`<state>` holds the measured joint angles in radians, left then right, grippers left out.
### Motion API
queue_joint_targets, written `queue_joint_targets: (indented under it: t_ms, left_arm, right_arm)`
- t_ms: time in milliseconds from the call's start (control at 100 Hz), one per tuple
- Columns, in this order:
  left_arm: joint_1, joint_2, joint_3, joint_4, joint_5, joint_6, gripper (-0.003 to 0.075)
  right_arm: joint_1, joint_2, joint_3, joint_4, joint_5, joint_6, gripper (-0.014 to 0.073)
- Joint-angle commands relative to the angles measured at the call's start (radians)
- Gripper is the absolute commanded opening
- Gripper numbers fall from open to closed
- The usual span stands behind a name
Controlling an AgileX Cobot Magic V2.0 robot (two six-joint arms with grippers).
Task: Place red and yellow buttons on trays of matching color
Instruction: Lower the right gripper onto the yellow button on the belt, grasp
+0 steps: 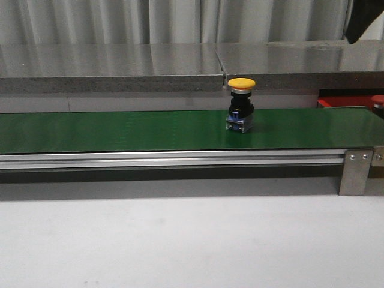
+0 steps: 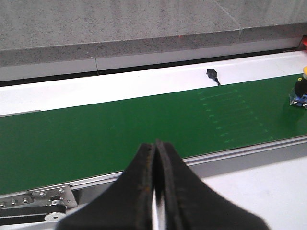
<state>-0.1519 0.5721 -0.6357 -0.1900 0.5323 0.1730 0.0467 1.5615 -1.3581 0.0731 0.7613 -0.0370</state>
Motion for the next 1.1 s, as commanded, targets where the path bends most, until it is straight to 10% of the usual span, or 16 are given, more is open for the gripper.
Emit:
queue_joint_targets:
  t_ms: [0,450,1090]
  left_arm:
    - [-0.007,0.000,-0.027,-0.012,-0.073,-0.007,-0.0019]
    - [-0.007,0.000,-0.027,-0.012,-0.073,-0.007,-0.0019]
    - [-0.007,0.000,-0.027,-0.012,-0.073,-0.007,-0.0019]
  right_arm:
    - [0.045,-0.045,-0.024,-0.007,-0.014,-0.017,0.0549]
    - [0.194,0.074,-0.191,-0.007,0.220,-0.140,0.0549]
    - [0.201,0.235,-0.204,0.001,0.059,-0.182,0.0458]
